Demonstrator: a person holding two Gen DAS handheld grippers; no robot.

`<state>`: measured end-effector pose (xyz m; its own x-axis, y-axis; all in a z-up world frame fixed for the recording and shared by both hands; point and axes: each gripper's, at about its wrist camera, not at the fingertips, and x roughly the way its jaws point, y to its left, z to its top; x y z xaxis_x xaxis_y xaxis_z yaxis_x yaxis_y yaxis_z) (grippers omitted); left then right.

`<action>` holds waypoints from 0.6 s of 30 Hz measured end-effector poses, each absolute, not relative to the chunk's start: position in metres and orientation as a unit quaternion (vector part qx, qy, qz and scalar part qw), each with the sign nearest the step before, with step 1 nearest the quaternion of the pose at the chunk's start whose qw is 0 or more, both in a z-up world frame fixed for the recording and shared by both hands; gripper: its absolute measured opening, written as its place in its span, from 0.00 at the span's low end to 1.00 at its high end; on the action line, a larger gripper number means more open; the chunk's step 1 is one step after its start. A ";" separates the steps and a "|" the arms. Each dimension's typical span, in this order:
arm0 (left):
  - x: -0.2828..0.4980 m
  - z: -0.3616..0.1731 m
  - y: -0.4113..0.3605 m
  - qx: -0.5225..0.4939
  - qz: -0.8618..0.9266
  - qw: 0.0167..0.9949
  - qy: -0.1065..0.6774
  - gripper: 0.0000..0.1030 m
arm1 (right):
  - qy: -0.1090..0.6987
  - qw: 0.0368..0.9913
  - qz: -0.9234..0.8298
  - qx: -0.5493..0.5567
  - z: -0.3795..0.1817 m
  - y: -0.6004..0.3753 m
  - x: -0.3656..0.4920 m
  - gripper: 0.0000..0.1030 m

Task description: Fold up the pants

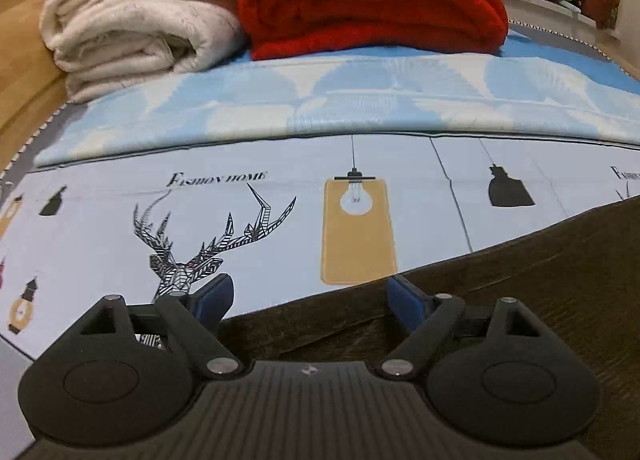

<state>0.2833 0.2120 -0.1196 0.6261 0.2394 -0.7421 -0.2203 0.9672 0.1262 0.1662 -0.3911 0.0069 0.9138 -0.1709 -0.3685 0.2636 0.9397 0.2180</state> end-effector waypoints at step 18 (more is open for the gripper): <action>0.272 -0.124 0.196 0.071 0.048 0.900 0.427 0.03 | 0.194 0.967 -0.130 0.100 -0.002 -0.391 0.176 0.04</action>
